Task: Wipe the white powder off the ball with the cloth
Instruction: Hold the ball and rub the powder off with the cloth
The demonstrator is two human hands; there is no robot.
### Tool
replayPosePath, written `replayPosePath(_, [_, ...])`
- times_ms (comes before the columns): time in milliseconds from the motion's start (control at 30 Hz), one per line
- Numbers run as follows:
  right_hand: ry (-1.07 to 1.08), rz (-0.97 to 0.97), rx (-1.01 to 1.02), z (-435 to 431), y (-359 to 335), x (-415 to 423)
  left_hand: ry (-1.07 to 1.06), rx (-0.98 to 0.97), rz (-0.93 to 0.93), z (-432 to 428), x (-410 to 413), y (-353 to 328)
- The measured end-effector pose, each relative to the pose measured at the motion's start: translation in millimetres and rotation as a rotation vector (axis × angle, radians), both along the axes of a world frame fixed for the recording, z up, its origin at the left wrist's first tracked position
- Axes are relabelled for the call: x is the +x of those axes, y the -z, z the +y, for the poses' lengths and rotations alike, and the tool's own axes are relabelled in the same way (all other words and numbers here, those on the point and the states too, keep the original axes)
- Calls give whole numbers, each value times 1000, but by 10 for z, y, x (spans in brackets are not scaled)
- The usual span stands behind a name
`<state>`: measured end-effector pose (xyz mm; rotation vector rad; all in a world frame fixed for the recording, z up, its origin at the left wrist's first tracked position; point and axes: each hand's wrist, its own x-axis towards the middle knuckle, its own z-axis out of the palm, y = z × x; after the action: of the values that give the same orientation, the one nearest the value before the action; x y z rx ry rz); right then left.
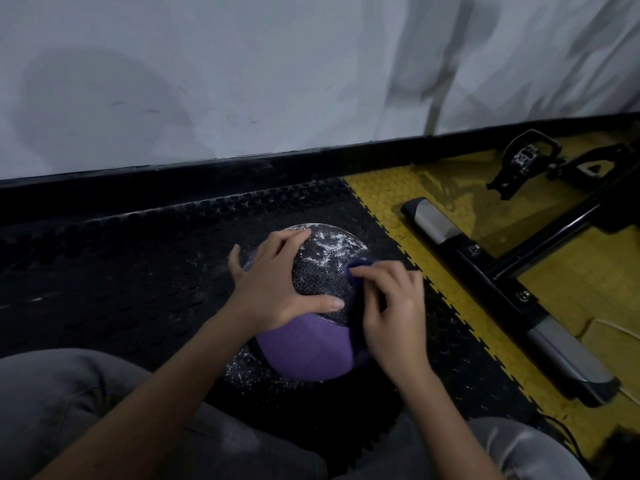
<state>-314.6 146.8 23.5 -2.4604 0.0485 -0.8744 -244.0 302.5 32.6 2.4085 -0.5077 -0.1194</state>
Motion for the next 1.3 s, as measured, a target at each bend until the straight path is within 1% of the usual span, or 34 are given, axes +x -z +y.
replayPosePath(67, [-79, -17, -120, 107, -9, -56, -4, 5, 1, 1, 1, 1])
replayPosePath(100, [-98, -11, -138, 85, -15, -37, -2, 4, 9, 1, 7, 4])
replayPosePath(167, [-67, 23, -94, -50, -20, 61, -3, -5, 21, -5, 8, -9])
replayPosePath(233, [6, 84, -2, -223, -20, 172, 11, 3, 27, -25, -6, -29])
replayPosePath(300, [34, 147, 90, -340, -32, 224, 29, 7, 26, -70, -29, -40])
replayPosePath(333, [38, 149, 100, -344, -45, 208, 31, 11, 22, -99, -40, -44])
replayPosePath(400, [18, 97, 48, -245, -82, 120, 24, 26, 3, -142, -57, -41])
replayPosePath(467, [-46, 51, -55, -91, -93, 15, 16, 40, -3, -156, -60, -34])
replayPosePath(533, [-120, 31, -136, -22, -79, -34, 9, 39, 0, -148, -54, -29])
replayPosePath(567, [-133, 30, -142, -54, -80, -5, 6, 31, 7, -139, -50, -31])
replayPosePath(633, [-74, 61, -92, -193, -70, 99, 7, 13, 24, -124, -47, -44])
replayPosePath(700, [13, 120, 7, -338, -56, 197, 12, 0, 29, -127, -44, -53])
replayPosePath(767, [37, 147, 75, -379, -51, 215, 19, 4, 26, -143, -54, -62])
replayPosePath(833, [15, 108, 45, -272, -76, 147, 14, 6, 22, -149, -67, -60])
replayPosePath(967, [-123, 14, -132, -14, -71, -11, -2, -1, 18, -115, -79, -50])
replayPosePath(1000, [-148, 8, -149, -21, -77, -4, -3, 0, 19, -108, -73, -47])
replayPosePath(1067, [-148, 23, -127, -123, -91, 86, -4, 7, 26, -100, -65, -50])
replayPosePath(1100, [-116, 45, -100, -191, -92, 145, 1, 13, 29, -104, -61, -55])
replayPosePath(1167, [-32, 108, -4, -319, -86, 251, 15, 43, 6, -128, -64, -57])
replayPosePath(1233, [6, 158, 73, -389, -78, 289, 13, 87, -44, -170, -91, -55])
replayPosePath(1300, [11, 148, 65, -359, -91, 222, 0, 92, -78, -208, -137, -43])
